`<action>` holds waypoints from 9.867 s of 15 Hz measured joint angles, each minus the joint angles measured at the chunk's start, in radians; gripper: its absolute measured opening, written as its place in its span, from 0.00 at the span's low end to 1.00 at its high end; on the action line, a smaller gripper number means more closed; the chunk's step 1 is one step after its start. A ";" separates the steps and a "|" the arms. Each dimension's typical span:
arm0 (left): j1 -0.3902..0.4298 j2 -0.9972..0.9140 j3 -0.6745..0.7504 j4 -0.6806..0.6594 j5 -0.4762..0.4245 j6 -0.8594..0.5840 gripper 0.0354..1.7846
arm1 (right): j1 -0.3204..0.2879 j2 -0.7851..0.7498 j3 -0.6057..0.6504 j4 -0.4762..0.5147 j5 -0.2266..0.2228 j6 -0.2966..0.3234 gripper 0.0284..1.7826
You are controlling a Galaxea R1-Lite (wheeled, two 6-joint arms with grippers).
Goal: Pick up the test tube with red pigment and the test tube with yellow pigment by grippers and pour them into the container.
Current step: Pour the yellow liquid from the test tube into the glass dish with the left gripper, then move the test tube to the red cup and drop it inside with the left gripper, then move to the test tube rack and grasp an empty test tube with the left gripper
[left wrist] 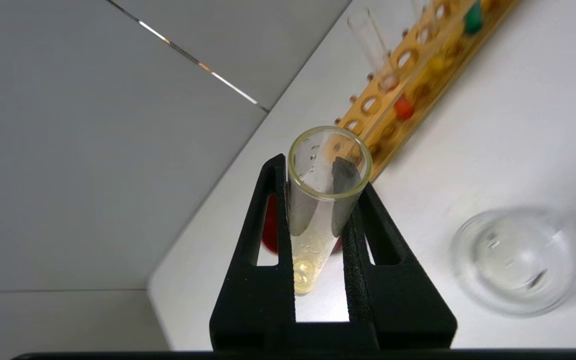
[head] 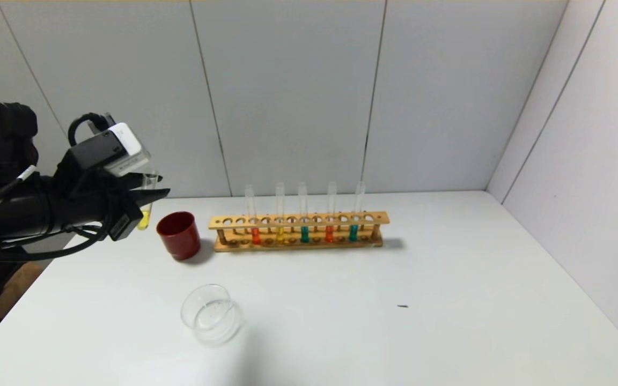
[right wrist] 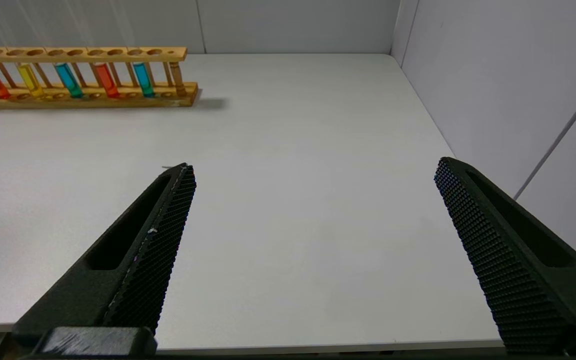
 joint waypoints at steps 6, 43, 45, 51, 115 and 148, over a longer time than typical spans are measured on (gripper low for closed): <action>-0.020 0.050 0.038 -0.004 0.004 0.400 0.16 | 0.000 0.000 0.000 0.000 0.000 0.000 0.98; -0.014 0.351 0.125 -0.181 0.064 1.530 0.16 | 0.000 0.000 0.000 0.000 0.000 0.000 0.98; -0.014 0.358 0.122 -0.182 0.064 1.560 0.16 | 0.000 0.000 0.000 0.000 0.000 0.000 0.98; -0.019 0.374 0.101 -0.188 0.064 1.622 0.16 | 0.000 0.000 0.000 0.000 0.000 0.000 0.98; 0.028 0.226 -0.086 -0.298 0.451 -0.646 0.16 | 0.000 0.000 0.000 0.000 0.000 0.000 0.98; 0.019 0.656 -0.267 -0.281 0.400 -0.751 0.82 | 0.000 0.000 0.000 0.000 0.000 0.000 0.98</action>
